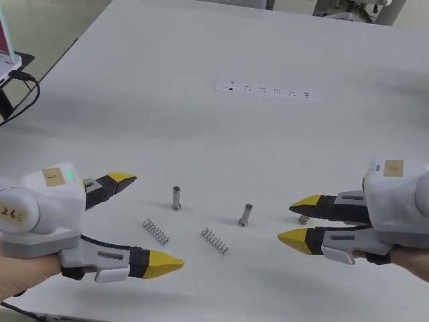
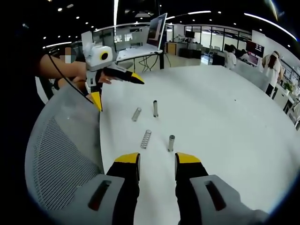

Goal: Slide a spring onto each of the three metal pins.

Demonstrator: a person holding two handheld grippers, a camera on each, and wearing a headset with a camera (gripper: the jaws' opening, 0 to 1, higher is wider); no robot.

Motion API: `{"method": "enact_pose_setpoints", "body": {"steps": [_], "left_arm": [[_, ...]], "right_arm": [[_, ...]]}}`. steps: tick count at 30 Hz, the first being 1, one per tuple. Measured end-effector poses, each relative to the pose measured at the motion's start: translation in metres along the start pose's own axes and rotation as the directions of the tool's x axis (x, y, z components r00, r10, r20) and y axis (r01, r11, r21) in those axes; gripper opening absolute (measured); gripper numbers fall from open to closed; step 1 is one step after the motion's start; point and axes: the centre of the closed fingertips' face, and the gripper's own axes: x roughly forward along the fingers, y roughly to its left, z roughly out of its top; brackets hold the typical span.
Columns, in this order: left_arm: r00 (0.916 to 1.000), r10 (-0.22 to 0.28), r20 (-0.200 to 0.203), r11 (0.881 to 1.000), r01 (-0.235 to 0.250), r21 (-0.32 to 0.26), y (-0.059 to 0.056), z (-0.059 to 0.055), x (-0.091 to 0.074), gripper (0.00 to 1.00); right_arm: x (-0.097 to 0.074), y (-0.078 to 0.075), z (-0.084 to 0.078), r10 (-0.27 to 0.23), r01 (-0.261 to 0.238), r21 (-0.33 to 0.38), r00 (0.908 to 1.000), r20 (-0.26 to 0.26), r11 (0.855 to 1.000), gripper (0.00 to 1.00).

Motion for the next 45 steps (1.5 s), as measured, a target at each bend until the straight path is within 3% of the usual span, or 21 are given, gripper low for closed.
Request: {"method": "enact_pose_setpoints", "body": {"steps": [11,14,22,28,42,45], "left_arm": [[1.0,0.001,0.001,1.0,-0.001,-0.005,0.0,-0.001,0.0,0.98],[1.0,-0.001,0.0,1.0,0.001,-0.004,0.0,-0.001,0.0,0.98],[1.0,-0.005,0.0,1.0,0.005,-0.004,-0.001,-0.001,0.001,0.98],[1.0,-0.008,-0.003,1.0,0.008,-0.008,-0.001,-0.002,0.001,0.98],[1.0,-0.004,0.001,1.0,0.004,-0.013,0.0,-0.004,0.0,0.98],[1.0,-0.003,-0.004,1.0,0.003,-0.019,0.0,-0.006,0.0,0.98]], "right_arm": [[0.025,0.015,0.007,0.056,-0.056,-0.027,0.9983,-0.018,0.998,0.26],[0.032,0.018,0.01,0.064,-0.066,-0.069,0.9976,-0.028,0.995,0.24],[0.055,0.027,0.02,0.101,-0.105,-0.097,0.994,-0.043,0.99,0.24],[0.072,0.031,0.016,0.114,-0.121,-0.106,0.9909,-0.071,0.987,0.23],[0.106,0.032,-0.006,0.072,-0.087,-0.079,0.9822,-0.173,0.993,0.21],[0.112,0.028,-0.009,0.052,-0.059,-0.028,0.9792,-0.196,0.998,0.22]]}}
